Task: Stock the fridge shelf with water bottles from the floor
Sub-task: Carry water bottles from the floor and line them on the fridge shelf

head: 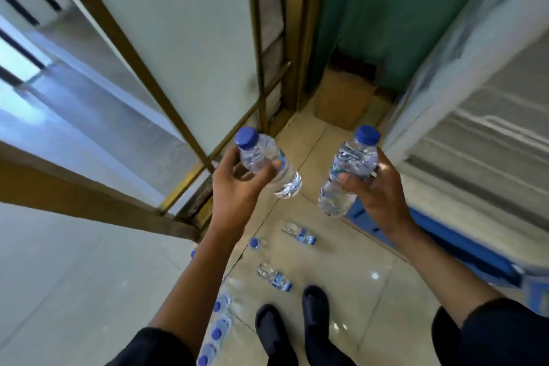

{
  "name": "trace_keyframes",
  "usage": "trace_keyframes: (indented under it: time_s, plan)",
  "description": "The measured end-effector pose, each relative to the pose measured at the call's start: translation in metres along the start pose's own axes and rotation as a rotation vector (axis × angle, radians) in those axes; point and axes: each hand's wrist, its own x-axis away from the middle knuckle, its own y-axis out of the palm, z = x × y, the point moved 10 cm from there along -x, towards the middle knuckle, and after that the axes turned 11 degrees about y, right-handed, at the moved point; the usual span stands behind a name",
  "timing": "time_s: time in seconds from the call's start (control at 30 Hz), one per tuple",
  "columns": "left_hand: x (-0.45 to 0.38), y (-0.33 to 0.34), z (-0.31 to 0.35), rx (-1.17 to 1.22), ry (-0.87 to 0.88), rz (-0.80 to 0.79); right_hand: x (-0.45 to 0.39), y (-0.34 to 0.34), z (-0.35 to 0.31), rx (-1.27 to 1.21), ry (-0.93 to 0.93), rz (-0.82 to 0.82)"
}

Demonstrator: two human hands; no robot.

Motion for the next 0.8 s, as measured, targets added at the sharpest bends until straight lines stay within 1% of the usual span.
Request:
trace_keyframes:
  time_s: [0.1,0.27,0.33,0.5,0.63,0.73,0.8]
  plan:
    - [0.011,0.031,0.089,0.153,0.080,0.015,0.048,-0.051,-0.078,-0.002,-0.072,0.105]
    - [0.020,0.107,0.188,0.238,0.216,-0.109,0.120,-0.137,-0.176,0.055,-0.277,0.353]
    - [0.023,0.140,0.222,0.267,0.272,-0.151,0.145,-0.164,-0.207,0.081,-0.344,0.422]
    - [0.027,0.222,0.306,0.345,0.403,-0.276,0.183,-0.230,-0.266,0.096,-0.429,0.504]
    - [0.026,0.280,0.376,0.284,0.563,-0.379,0.196,-0.287,-0.306,0.153,-0.474,0.544]
    - [0.021,0.321,0.420,0.268,0.604,-0.402,0.203,-0.330,-0.339,0.206,-0.525,0.587]
    - [0.015,0.348,0.449,0.278,0.616,-0.409,0.203,-0.356,-0.358,0.194,-0.550,0.564]
